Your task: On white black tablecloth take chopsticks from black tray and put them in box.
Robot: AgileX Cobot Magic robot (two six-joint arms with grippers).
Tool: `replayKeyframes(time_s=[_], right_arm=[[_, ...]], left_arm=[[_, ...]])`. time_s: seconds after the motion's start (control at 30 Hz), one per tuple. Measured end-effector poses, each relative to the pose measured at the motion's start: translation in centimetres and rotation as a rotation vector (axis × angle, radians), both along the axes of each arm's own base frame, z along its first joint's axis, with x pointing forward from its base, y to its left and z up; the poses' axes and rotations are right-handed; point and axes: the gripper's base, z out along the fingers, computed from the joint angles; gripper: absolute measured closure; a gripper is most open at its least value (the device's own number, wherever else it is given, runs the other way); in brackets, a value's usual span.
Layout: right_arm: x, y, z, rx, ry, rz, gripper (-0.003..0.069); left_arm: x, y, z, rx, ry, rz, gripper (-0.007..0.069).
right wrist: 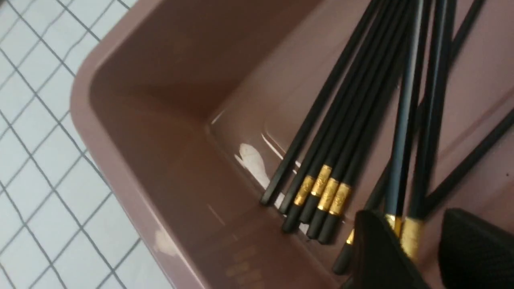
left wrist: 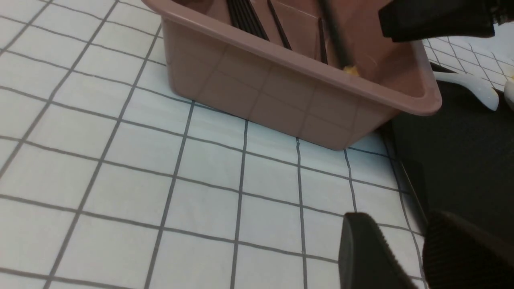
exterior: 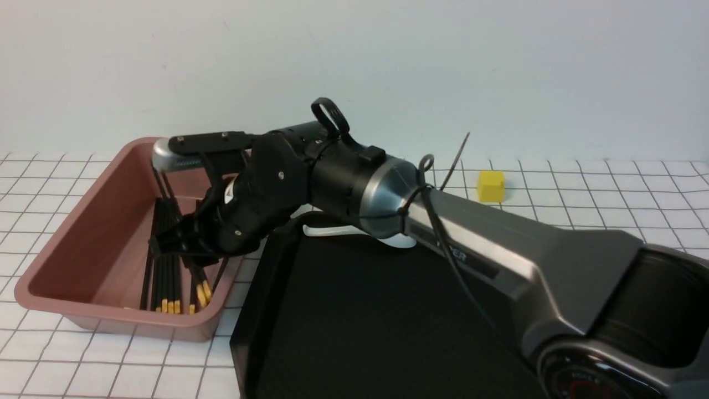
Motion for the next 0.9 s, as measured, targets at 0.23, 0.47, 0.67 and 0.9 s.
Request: replayKeyframes(time_s=[0.23, 0.47, 0.67, 0.9], right_arm=[[-1.0, -2.2, 4.0, -0.133, 0.001, 0.1, 0.0428], [-4.3, -9.1, 16.3, -0.168, -0.164, 0.183, 0.0622], [-8.6, -15.7, 23.0, -0.198, -0.301, 0.075, 0.0673], [-15.6, -23.0, 22.2, -0.266, -0.231, -0.019, 0.0673]], left_arm=[[0.0, 0.0, 0.0, 0.0, 0.0, 0.0, 0.0386], [0.0, 0.0, 0.0, 0.0, 0.0, 0.0, 0.0386], [0.0, 0.0, 0.0, 0.0, 0.0, 0.0, 0.0386], [0.0, 0.0, 0.0, 0.0, 0.0, 0.0, 0.0386]])
